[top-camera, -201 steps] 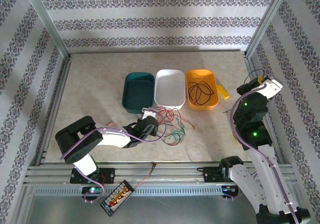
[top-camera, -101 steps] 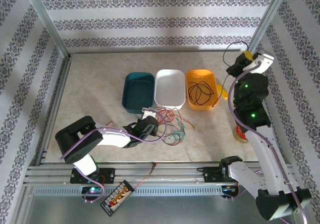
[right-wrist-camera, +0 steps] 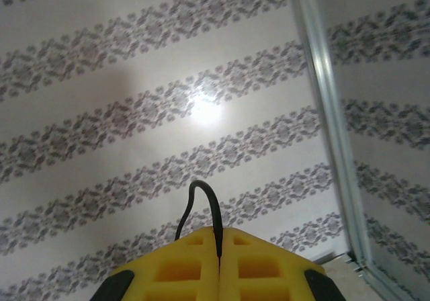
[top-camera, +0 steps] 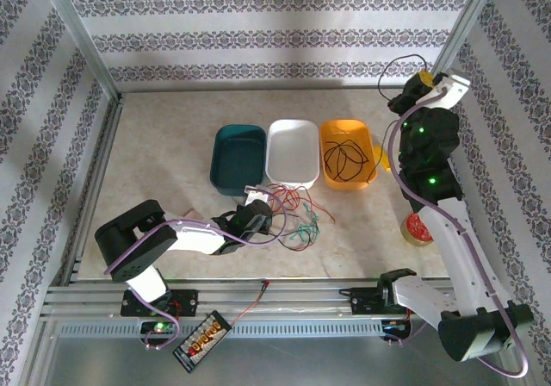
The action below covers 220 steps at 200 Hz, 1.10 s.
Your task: Untangle the cables
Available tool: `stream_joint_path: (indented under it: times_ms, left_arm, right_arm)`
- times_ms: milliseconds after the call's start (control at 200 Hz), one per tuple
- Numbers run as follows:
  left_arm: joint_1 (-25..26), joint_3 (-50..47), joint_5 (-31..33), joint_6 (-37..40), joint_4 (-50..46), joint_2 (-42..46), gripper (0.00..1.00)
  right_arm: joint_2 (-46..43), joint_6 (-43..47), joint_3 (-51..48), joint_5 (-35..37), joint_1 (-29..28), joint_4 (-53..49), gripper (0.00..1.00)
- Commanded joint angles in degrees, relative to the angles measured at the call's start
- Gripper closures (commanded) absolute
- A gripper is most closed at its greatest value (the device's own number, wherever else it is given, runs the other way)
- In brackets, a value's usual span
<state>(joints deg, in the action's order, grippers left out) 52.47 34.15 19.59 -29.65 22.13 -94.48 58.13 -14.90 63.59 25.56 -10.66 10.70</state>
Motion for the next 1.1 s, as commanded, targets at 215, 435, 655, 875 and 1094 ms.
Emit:
stream_joint_path:
  times_ms: [215, 435, 655, 875, 1094]
  left_arm:
    - [-0.6, -0.4, 0.7, 0.0, -1.8, 0.1, 1.0]
    - [-0.6, 0.6, 0.0, 0.7, -2.2, -0.6, 1.0]
    - [-0.6, 0.0, 0.1, 0.6, -1.6, -0.4, 1.0]
    - [-0.6, 0.4, -0.2, 0.8, -1.9, -0.6, 1.0]
    - [-0.6, 0.9, -0.3, 0.8, -2.2, -1.1, 1.0]
  right_arm:
    - [-7.4, 7.2, -6.9, 19.5, -0.6, -0.3, 1.0]
    - [-9.6, 14.2, -8.1, 27.2, 0.5, 0.3, 1.0]
    - [-9.6, 17.2, -7.2, 30.9, 1.6, 0.9, 1.0]
    - [-10.4, 17.9, -7.2, 19.0, 2.0, 2.9, 1.0]
    - [-8.5, 14.0, -3.8, 0.4, 0.7, 0.6, 1.0]
